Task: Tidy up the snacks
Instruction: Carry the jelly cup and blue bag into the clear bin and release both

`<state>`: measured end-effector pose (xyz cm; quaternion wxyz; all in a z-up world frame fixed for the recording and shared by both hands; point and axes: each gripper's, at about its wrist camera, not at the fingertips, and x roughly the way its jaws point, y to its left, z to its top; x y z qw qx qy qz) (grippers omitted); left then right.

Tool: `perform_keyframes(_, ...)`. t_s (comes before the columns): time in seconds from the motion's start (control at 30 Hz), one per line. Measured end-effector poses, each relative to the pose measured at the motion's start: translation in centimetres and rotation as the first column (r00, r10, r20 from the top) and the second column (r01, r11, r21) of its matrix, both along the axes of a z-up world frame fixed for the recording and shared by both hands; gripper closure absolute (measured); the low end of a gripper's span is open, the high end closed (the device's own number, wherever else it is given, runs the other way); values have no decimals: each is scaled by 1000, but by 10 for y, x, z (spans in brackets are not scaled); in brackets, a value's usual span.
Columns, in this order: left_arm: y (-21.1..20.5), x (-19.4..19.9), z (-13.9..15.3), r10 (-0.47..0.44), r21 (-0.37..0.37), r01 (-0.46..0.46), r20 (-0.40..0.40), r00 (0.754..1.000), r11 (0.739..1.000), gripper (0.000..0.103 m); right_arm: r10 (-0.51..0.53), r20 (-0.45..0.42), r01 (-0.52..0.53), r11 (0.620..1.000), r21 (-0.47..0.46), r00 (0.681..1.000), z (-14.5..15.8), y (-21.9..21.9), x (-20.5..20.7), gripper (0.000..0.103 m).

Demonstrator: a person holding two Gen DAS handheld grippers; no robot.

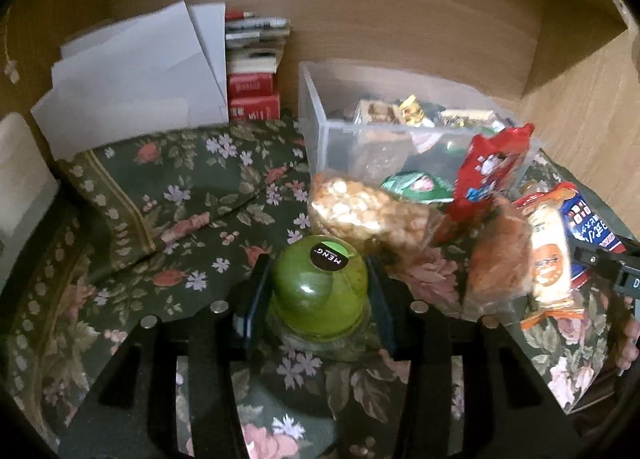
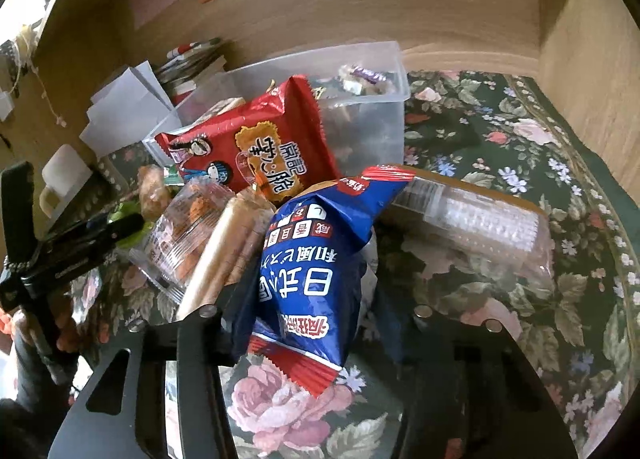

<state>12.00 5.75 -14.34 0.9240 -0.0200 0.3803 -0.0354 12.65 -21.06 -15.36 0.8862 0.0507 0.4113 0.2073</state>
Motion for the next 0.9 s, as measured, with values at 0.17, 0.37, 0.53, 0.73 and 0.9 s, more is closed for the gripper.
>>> perform_keyframes(0.17,0,-11,23,1,-5,-1,52,999,1000,57,-25,49,25,1000,-3,999,16,-13,-8,57)
perform_keyframes(0.37,-2,-12,54,-2,-16,4,118,993,1000,57,-62,133,64,998,-9,989,45,-26,-11,57)
perform_keyframes(0.53,-7,-6,77,-10,-19,14,176,984,1000,57,-68,203,72,997,-15,977,67,-25,-6,57)
perform_keyframes(0.73,-14,11,97,-24,-18,29,230,973,999,57,-52,286,63,998,-30,957,90,-11,10,57)
perform_keyframes(0.9,-19,31,107,-30,-22,37,250,968,999,57,-21,335,38,998,-46,942,108,5,27,57)
